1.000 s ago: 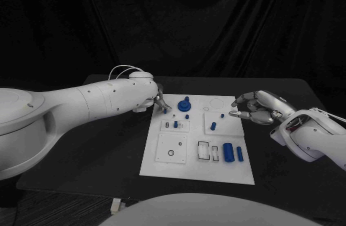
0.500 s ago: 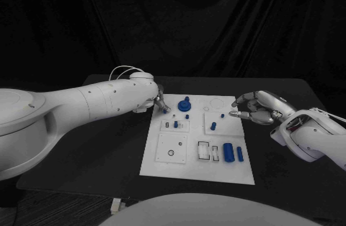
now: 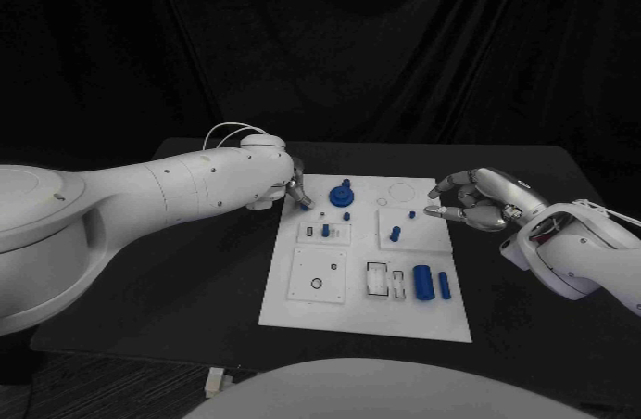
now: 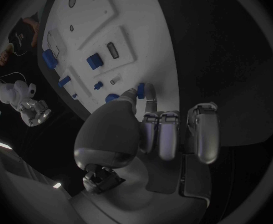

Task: Assemble the parts on the task board

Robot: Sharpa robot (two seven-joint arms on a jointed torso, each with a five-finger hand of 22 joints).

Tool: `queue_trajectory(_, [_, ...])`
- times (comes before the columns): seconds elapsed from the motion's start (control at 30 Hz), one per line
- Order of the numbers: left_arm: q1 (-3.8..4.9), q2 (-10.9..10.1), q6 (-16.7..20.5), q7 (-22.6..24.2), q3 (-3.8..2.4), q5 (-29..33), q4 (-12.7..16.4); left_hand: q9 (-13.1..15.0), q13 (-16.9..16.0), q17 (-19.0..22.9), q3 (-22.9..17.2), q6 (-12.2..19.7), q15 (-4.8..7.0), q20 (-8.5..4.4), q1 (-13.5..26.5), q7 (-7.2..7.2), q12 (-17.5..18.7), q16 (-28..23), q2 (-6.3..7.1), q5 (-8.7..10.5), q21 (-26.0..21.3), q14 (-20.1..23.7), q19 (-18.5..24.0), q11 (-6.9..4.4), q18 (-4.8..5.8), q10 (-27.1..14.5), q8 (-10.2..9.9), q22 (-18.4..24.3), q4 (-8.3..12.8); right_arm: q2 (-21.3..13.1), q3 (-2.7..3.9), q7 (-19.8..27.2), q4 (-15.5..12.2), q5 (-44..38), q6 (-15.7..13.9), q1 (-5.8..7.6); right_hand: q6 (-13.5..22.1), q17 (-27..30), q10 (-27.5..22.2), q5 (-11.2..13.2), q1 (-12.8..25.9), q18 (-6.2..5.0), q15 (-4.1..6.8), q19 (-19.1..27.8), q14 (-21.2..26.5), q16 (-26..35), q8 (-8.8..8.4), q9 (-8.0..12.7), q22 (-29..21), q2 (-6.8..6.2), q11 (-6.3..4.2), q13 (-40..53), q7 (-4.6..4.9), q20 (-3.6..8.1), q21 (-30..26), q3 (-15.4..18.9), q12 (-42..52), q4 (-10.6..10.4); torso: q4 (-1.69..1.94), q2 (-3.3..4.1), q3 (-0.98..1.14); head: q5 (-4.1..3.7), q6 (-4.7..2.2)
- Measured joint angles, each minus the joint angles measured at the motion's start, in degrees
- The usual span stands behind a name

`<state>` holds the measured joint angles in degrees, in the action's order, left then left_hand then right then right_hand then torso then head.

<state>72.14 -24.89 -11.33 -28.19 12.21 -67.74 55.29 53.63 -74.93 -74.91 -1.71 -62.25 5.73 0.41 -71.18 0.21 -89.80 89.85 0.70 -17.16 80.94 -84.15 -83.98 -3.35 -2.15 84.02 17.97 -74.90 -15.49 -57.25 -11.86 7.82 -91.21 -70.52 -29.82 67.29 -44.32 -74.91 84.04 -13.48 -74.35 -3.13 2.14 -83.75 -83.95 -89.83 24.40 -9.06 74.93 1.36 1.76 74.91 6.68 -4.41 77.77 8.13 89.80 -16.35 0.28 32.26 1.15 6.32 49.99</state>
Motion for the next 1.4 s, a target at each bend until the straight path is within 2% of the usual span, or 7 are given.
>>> queue_trajectory(0.13, [-0.01, 0.0, 0.0, 0.0, 0.0, 0.0, 0.1, -0.1, 0.0, 0.0, -0.8, -0.2, 0.21, 0.0, -1.7, -0.2, 0.0, 0.0, 0.01, -1.8, 0.0, 0.2, 0.0, -0.02, 0.0, 0.0, -0.2, 0.0, 0.5, 0.0, 0.0, 0.0, 0.0, 0.0, 0.0, 0.0, 0.0, 0.0, 0.0, 0.0, 0.0, 0.0, 0.0, 0.0, 0.0, 0.0, 0.0, 0.0, 0.0, 0.0, 0.0, 0.0, 0.0, 0.0, 0.0, 0.0, 0.0, 0.0, 0.0, 0.0, 0.0, 0.05, 0.0])
queue_trajectory(0.6, [-0.03, -2.3, 1.6, -0.3, -0.01, 0.0, 3.5, -0.2, 0.0, 0.0, -5.3, -0.6, 0.54, 0.0, -5.0, -0.19, 0.0, 0.0, 0.77, -2.32, 0.0, 0.1, 0.0, -0.41, 0.0, 0.0, -0.7, 0.0, 1.5, 0.0, 0.0, -0.1, 0.1, 0.0, 0.1, 0.0, 0.0, 0.0, 0.0, -0.2, -0.2, 0.0, 0.0, 0.0, 0.0, 0.0, 0.0, 0.0, 0.0, 0.24, 0.0, 0.0, 0.0, 0.0, -0.3, 0.0, 0.0, 0.0, 0.0, 0.0, -0.01, 0.23, 0.0])
queue_trajectory(0.77, [0.24, -4.8, 2.8, -1.2, 0.01, 0.0, 7.5, -0.2, 0.0, 0.0, -6.0, -0.8, 0.62, 0.0, -5.0, -0.21, 0.0, 0.0, 0.77, -2.32, -0.2, 0.2, 0.0, -0.41, -0.01, 0.0, -0.7, 0.0, 1.2, 0.0, 0.0, -0.1, 0.2, 0.0, 0.2, 0.0, 0.0, 0.0, 0.0, -0.2, -0.2, 0.0, 0.0, 0.0, 0.0, 0.0, 0.0, 0.0, 0.0, 0.23, 0.0, 0.0, 0.0, 0.0, -0.3, 0.0, 0.0, 0.0, 0.01, -0.01, -0.01, 0.29, 0.0])
queue_trajectory(0.97, [2.24, -8.1, 3.9, -3.0, -0.04, 1.0, 14.2, -0.2, 0.0, 0.0, -6.3, -0.9, 0.62, 0.0, -5.0, -0.21, 0.0, 0.0, 0.77, -2.31, -0.5, 0.2, 0.0, -0.4, 0.0, 0.0, -0.7, 0.0, 0.8, 0.1, 0.0, -0.2, 0.4, 0.0, 0.3, 0.0, 0.0, 0.0, 0.0, -0.2, -0.2, 0.0, 0.0, 0.0, 0.0, 0.0, 0.0, 0.0, 0.0, 0.23, 0.0, 0.0, 0.0, 0.0, -0.7, 0.0, 0.0, 0.0, 0.01, -0.02, 0.0, 0.49, 0.0])
queue_trajectory(1.07, [2.8, -9.7, 4.4, -4.0, -0.05, 2.2, 17.7, -0.2, 0.0, 0.0, -6.6, -0.9, 0.62, 0.0, -5.0, -0.2, 0.0, 0.0, 0.79, -2.31, -0.5, 0.2, 0.0, -0.41, 0.0, 0.0, -0.9, 0.0, 0.6, 0.2, 0.0, -0.2, 0.4, 0.0, 0.4, -0.01, 0.0, 0.0, 0.0, -0.2, -0.2, 0.0, 0.0, 0.0, 0.0, 0.0, 0.0, 0.0, 0.0, 0.23, 0.0, 0.0, 0.0, 0.0, -0.7, 0.0, 0.0, 0.0, 0.03, -0.02, 0.0, 0.57, 0.0])
queue_trajectory(1.27, [3.05, -11.7, 4.7, -6.0, 0.01, 4.4, 23.5, -0.2, 0.0, 0.0, -7.2, -0.9, 0.62, 0.0, -4.1, -0.2, 0.0, 0.0, 1.63, -1.41, -1.3, 0.2, 0.0, -0.41, 0.0, 0.0, -1.1, 0.0, -0.1, 0.2, 0.0, -0.3, 0.4, 0.0, 0.4, -0.01, 0.0, 0.0, 0.0, -0.2, -0.2, 0.0, 0.0, 0.0, 0.0, 0.0, 0.0, 0.0, 0.0, 0.23, 0.0, 0.0, 0.0, 0.0, -0.7, 0.0, 0.0, 0.0, 0.03, -0.05, 0.0, 0.65, 0.0])
queue_trajectory(1.4, [3.02, -12.4, 4.9, -6.9, 0.02, 5.2, 25.4, -0.2, 0.0, 0.0, -7.2, -0.9, 0.62, 0.0, -4.0, -0.2, 0.0, 0.0, 1.7, -1.41, -1.5, 0.2, 0.0, -0.4, -0.01, 0.0, -1.1, 0.0, -0.1, 0.2, 0.0, -0.3, 0.3, 0.0, 0.5, -0.01, 0.0, 0.0, 0.0, -0.2, -0.2, 0.0, 0.0, 0.0, 0.0, 0.0, 0.0, 0.0, 0.0, 0.23, 0.0, 0.0, 0.0, 0.0, -0.7, 0.0, 0.0, 0.0, 0.02, -0.05, 0.01, 0.67, 0.0])
